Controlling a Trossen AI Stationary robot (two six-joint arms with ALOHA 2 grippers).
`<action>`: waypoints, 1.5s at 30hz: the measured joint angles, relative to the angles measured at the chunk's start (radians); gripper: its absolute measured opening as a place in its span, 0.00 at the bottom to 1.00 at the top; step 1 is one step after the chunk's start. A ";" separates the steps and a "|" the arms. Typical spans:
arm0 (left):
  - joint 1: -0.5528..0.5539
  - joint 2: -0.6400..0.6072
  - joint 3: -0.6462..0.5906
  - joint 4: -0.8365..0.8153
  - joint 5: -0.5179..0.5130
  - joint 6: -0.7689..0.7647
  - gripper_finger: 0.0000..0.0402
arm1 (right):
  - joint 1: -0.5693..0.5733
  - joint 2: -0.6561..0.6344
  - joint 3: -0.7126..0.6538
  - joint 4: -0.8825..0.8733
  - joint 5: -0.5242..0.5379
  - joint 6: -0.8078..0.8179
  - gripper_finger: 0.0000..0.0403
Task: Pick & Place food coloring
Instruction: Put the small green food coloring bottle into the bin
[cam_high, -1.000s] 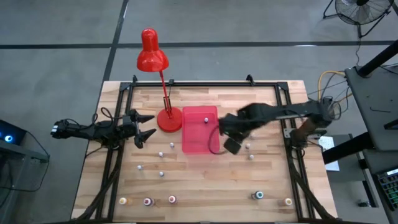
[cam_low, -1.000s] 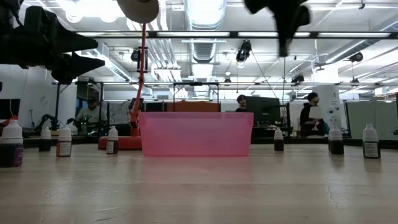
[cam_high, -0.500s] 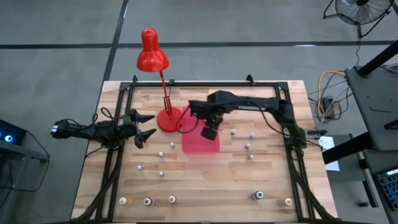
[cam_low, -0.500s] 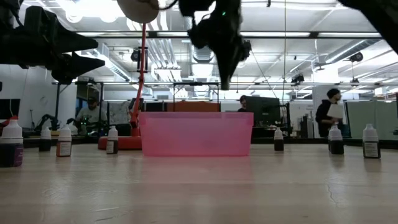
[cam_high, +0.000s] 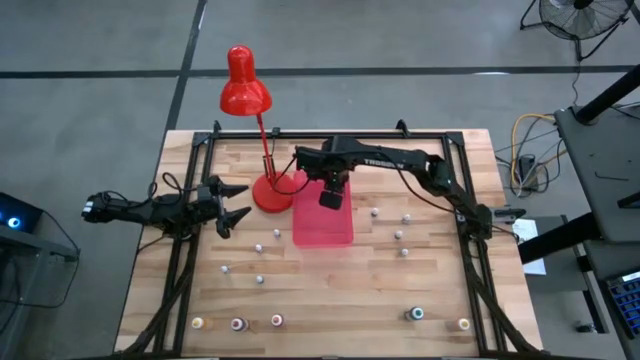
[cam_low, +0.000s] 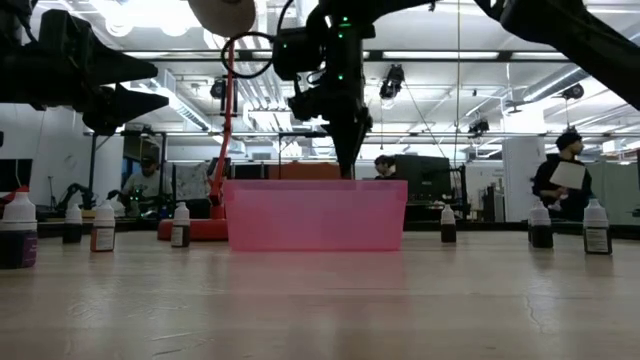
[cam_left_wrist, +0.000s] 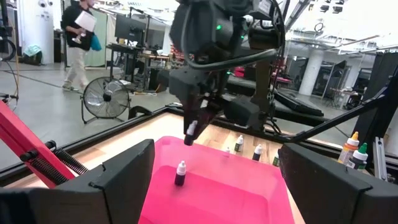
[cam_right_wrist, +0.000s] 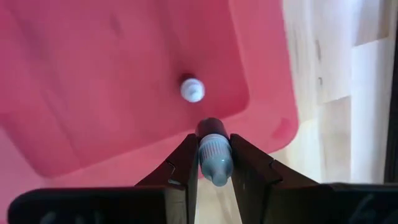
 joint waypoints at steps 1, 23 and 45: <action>0.000 0.000 0.000 0.000 0.000 0.000 0.78 | -0.005 0.004 0.000 0.005 0.000 0.000 0.16; -0.001 0.000 0.000 0.000 0.000 0.000 0.78 | -0.032 0.066 -0.001 0.113 0.077 0.442 0.16; 0.000 0.000 0.000 0.000 0.000 0.000 0.78 | -0.050 0.113 -0.047 0.159 0.047 0.487 0.16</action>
